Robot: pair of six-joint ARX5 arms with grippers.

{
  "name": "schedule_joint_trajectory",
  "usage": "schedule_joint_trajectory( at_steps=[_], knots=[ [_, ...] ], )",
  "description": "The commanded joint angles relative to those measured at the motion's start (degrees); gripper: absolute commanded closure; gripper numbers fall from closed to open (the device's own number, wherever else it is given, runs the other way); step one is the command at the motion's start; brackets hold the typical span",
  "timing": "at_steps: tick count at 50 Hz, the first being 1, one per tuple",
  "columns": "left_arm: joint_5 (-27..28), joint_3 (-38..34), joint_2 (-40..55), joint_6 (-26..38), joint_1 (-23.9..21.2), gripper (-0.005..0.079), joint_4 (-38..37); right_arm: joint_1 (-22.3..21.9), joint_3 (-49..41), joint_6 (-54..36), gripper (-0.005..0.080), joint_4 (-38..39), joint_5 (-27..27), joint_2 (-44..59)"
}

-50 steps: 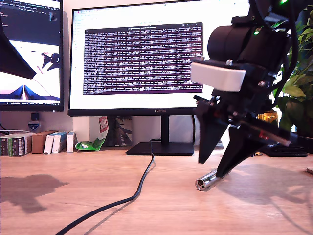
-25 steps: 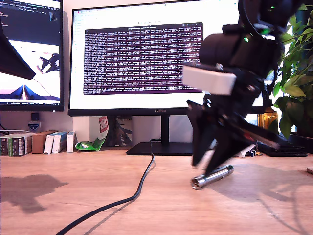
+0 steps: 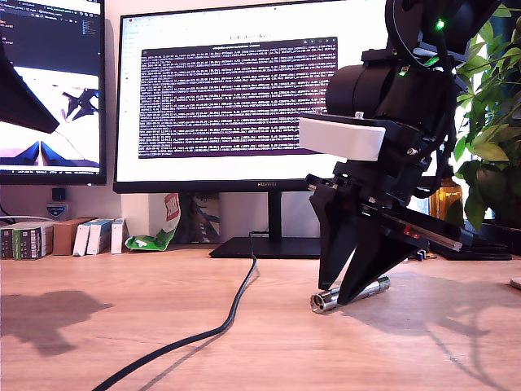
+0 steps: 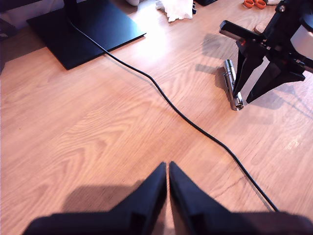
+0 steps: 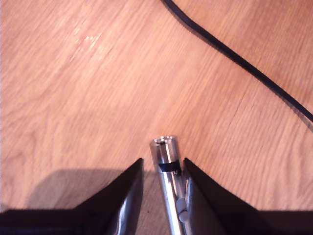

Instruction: Pick the metallic laser pointer with your right arm, pass it to your left arm, then place it down to the left side of the table

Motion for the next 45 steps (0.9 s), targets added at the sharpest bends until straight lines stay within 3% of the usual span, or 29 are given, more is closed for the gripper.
schedule_joint_trajectory(
  at_steps=[1, 33, 36, 41, 45],
  knots=[
    [0.20, 0.13, -0.11, -0.39, -0.26, 0.0752, 0.04, 0.22, -0.61, -0.17, 0.0533, 0.07, -0.37, 0.79],
    [0.20, 0.13, -0.11, -0.42, -0.26, 0.0752, 0.00, 0.11, -0.61, 0.04, 0.0545, 0.35, -0.83, 3.04],
    [0.20, 0.13, -0.11, -0.42, -0.26, 0.0752, 0.02, -0.02, -0.61, 0.04, 0.0602, 0.31, -1.01, 3.04],
    [0.28, 0.13, -0.11, -0.42, -0.26, 0.0752, 0.02, -0.24, -0.61, 0.02, 0.0770, 0.68, -3.13, 3.04],
    [0.68, 0.13, -0.11, -0.42, -0.26, 0.0752, 0.24, -0.22, -0.61, 0.11, 0.0762, 2.08, -3.91, 3.02]
  ],
)
